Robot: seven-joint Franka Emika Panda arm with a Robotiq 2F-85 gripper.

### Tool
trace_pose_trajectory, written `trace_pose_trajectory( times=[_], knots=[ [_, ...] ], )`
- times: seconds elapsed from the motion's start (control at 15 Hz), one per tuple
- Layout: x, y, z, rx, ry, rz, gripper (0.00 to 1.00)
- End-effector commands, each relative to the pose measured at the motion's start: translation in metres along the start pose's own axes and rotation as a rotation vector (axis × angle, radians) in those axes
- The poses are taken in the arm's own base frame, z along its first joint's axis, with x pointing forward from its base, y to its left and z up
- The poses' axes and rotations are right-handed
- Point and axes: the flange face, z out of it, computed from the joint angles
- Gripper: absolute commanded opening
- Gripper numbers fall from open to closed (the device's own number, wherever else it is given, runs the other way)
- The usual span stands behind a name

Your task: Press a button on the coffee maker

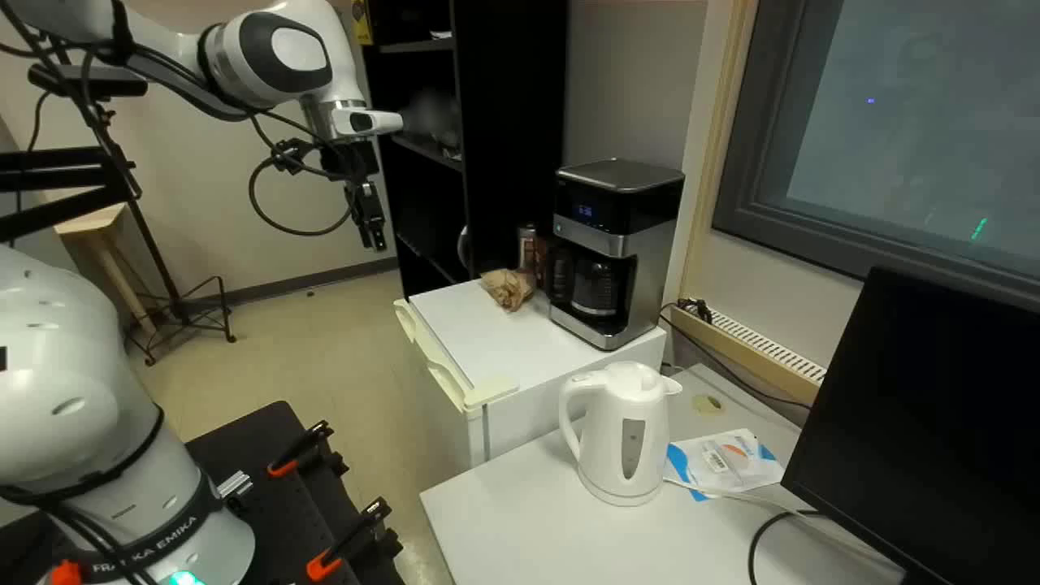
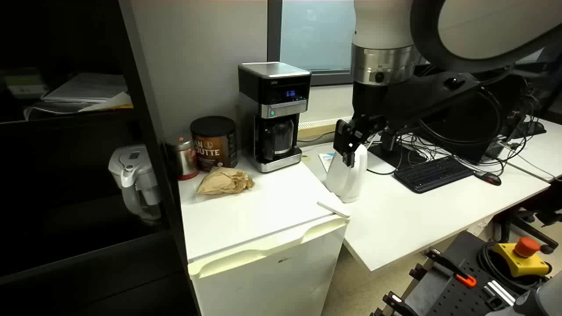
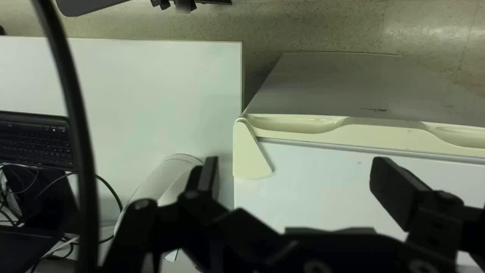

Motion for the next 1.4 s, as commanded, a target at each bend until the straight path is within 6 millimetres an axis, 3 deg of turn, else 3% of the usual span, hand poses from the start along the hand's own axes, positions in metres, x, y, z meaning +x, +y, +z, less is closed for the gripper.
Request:
trace_pose_trajectory(
  times=[0.0, 0.87, 1.33],
  knots=[
    [0.000, 0.000, 0.000, -0.001, -0.001, 0.000, 1.00],
    [0.001, 0.001, 0.002, -0.007, 0.004, -0.001, 1.00],
    [0.021, 0.012, 0.019, -0.070, 0.103, -0.097, 1.00]
  ],
)
